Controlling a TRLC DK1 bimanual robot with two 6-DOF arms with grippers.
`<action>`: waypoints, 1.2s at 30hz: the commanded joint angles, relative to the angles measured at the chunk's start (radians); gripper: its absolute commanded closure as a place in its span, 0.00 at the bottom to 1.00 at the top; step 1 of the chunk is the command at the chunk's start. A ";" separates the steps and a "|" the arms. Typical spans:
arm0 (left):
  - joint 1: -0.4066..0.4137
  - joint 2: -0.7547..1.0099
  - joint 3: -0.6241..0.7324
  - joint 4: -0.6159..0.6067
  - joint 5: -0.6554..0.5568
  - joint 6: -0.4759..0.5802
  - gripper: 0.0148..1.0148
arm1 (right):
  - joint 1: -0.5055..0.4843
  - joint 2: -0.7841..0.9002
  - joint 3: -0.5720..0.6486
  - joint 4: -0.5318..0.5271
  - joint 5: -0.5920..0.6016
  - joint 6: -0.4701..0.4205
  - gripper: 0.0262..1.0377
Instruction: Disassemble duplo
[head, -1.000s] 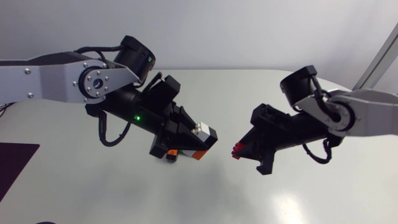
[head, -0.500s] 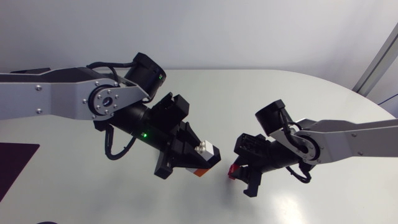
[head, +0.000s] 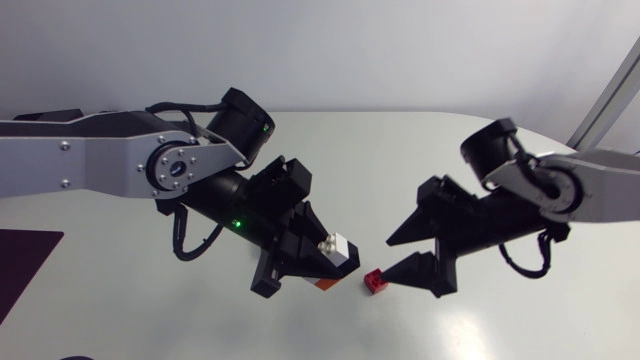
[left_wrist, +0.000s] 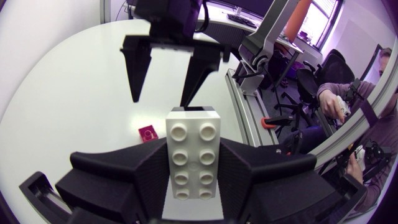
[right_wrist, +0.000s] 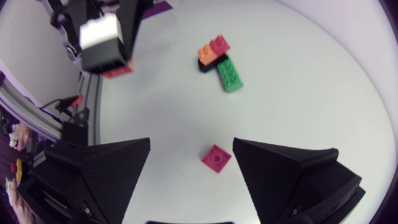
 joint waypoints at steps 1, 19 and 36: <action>-0.020 0.018 -0.035 -0.007 -0.001 0.039 0.79 | -0.012 -0.035 0.084 -0.098 -0.072 -0.047 0.04; -0.056 0.046 -0.012 -0.078 -0.010 0.108 0.78 | 0.200 -0.038 0.153 -0.219 -0.145 -0.035 0.05; -0.072 0.046 0.034 -0.095 -0.007 0.103 0.78 | 0.286 -0.033 0.057 -0.066 -0.057 0.068 0.26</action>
